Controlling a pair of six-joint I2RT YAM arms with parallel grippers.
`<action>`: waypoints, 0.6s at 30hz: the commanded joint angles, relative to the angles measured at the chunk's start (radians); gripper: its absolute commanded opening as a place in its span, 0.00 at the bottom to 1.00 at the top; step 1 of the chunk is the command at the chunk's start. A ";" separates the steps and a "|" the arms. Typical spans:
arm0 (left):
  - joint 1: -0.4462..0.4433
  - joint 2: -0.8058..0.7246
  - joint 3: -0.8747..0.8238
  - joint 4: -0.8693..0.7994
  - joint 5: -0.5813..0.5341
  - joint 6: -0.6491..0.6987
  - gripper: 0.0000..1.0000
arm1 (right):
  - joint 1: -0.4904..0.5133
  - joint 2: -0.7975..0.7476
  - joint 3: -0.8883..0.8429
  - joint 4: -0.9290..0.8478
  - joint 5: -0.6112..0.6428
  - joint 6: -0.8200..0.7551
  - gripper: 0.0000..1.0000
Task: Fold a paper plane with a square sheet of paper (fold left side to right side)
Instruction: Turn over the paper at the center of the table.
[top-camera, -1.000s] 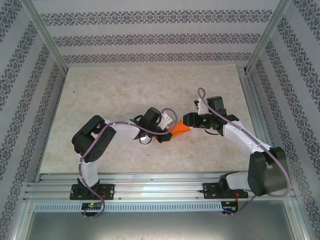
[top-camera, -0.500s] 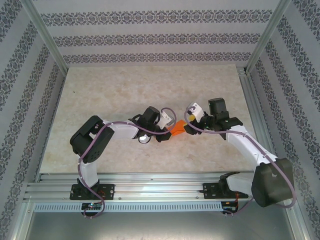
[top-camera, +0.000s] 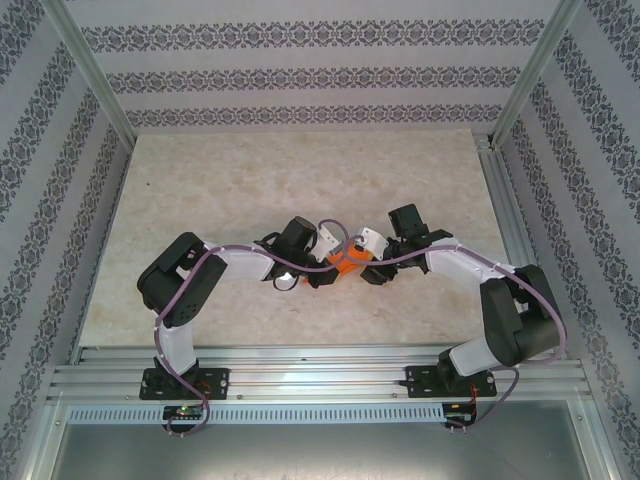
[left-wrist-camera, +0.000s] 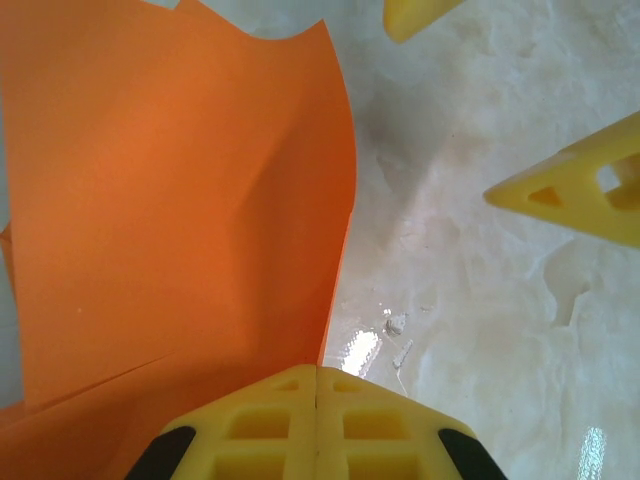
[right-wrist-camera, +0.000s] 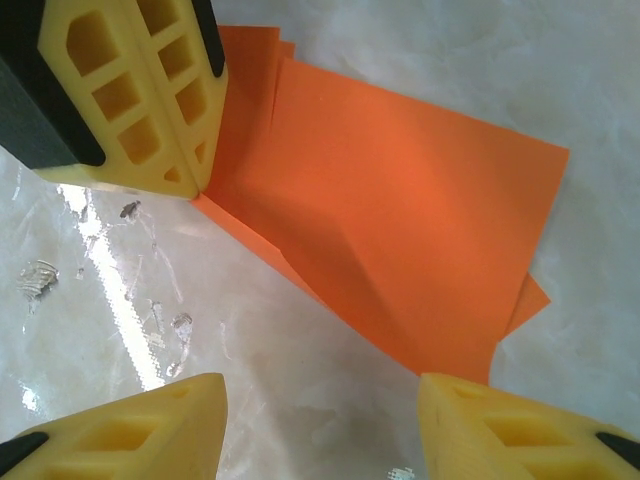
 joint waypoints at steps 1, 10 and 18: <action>0.015 -0.042 0.002 0.035 0.015 0.026 0.00 | 0.013 0.017 0.018 0.032 0.016 -0.039 0.53; 0.017 -0.051 -0.004 0.046 0.015 0.026 0.00 | 0.058 0.111 0.067 0.046 0.001 -0.088 0.53; 0.016 -0.052 -0.008 0.053 0.015 0.023 0.00 | 0.064 0.131 0.075 0.060 -0.038 -0.089 0.38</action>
